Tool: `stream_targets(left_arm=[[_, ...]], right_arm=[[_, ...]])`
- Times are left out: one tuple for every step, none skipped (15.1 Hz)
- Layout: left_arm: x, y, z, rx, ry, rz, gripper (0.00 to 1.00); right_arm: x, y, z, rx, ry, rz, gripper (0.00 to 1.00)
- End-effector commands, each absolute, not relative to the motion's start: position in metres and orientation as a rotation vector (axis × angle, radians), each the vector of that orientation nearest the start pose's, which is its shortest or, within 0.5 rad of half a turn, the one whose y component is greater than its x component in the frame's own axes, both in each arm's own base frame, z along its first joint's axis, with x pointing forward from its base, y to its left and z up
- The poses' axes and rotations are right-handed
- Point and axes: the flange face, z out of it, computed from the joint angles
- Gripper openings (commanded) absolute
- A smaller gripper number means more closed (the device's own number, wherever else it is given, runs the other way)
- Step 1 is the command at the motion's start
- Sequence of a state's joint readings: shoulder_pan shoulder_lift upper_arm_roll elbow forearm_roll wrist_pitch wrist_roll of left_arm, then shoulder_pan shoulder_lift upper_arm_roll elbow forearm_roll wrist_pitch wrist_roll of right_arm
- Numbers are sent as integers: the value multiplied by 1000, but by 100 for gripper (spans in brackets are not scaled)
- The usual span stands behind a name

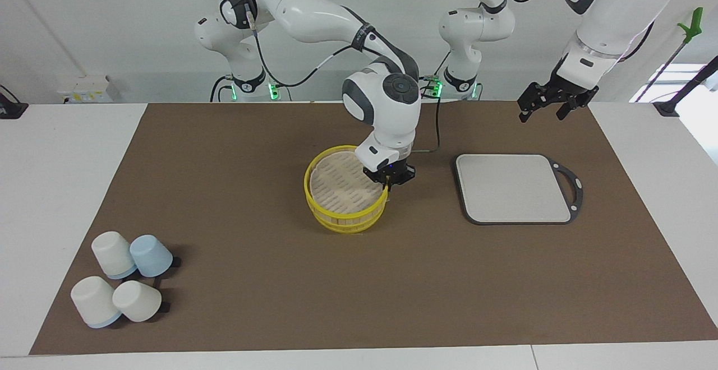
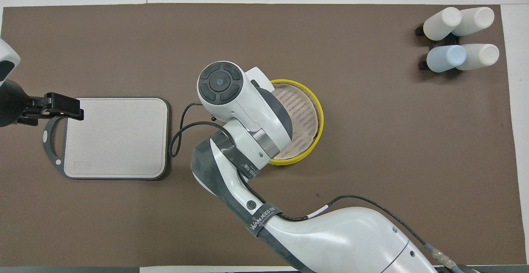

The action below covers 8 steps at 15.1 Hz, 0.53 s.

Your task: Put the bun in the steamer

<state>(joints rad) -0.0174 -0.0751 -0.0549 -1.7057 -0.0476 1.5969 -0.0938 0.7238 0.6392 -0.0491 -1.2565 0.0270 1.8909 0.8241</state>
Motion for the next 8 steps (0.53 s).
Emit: stream_targets(left_arm=[[526, -44, 608, -3196, -12, 31, 100], [526, -44, 609, -3196, -12, 29, 100], [526, -44, 607, -3196, -12, 33, 100], [525, -45, 608, -3196, -10, 34, 100], [525, -46, 608, -3194, -7, 33, 100], [526, -44, 608, -3196, -12, 31, 100], [526, -44, 607, -3196, -12, 33, 100], [525, -44, 608, -3196, -12, 31, 100]], right_arm=[[558, 460, 393, -3131, 274, 17, 0], [558, 460, 393, -3133, 277, 20, 0], [558, 459, 392, -3135, 278, 24, 0], [557, 458, 390, -3138, 283, 31, 0], [555, 457, 391, -3142, 285, 35, 0], [555, 456, 391, -3146, 286, 42, 0], [554, 456, 391, -3151, 286, 51, 0], [553, 455, 391, -3154, 289, 56, 0]])
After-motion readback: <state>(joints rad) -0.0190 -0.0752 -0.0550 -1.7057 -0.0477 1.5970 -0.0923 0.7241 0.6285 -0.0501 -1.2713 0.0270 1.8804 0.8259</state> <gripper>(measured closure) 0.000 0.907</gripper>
